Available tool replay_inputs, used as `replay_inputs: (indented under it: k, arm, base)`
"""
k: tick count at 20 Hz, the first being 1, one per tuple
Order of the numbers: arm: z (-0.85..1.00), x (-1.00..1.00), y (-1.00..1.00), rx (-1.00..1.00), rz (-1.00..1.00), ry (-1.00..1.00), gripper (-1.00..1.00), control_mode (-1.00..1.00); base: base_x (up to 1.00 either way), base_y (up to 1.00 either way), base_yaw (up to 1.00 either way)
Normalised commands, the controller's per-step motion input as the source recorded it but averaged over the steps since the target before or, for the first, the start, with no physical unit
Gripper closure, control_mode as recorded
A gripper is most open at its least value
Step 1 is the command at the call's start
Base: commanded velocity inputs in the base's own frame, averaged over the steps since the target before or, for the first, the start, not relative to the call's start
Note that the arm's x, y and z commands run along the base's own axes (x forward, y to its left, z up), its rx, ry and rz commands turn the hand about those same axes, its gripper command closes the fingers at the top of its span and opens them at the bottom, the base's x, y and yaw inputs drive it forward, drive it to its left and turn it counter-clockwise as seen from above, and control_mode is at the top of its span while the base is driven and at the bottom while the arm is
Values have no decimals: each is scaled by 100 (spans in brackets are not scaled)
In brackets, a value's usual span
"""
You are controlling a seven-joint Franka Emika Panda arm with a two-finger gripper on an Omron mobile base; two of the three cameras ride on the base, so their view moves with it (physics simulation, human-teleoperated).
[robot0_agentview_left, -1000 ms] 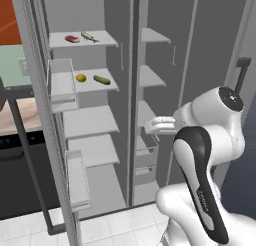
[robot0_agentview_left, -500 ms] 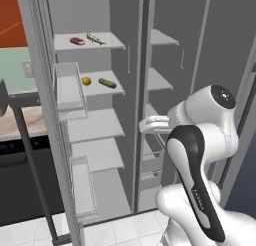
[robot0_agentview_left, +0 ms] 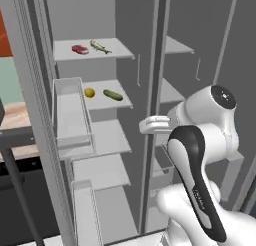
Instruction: Gather the cucumber and lemon from the fridge and place them on a tray on the dining counter. Then gather the steak and fish from the fridge and place them on the other tray.
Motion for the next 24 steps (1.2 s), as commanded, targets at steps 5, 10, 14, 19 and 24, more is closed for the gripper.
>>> replay_inputs:
  k: [5, 10, 14, 19, 24]
  arm:
    - [0, 0, 0, 0, 0, 0, -100, 100]
    - [0, 0, 0, 0, 0, 0, -100, 100]
    - [0, 0, 0, 0, 0, 0, -100, 100]
    - [0, 42, 15, -2, 0, 5, -100, -100]
    - [0, 62, 26, -7, 0, 0, -100, -100]
  base:
    - [62, 0, 0]
    - [63, 2, 0]
    - [61, 19, -2]
    - [24, 10, -1]
    - [0, 0, 0]
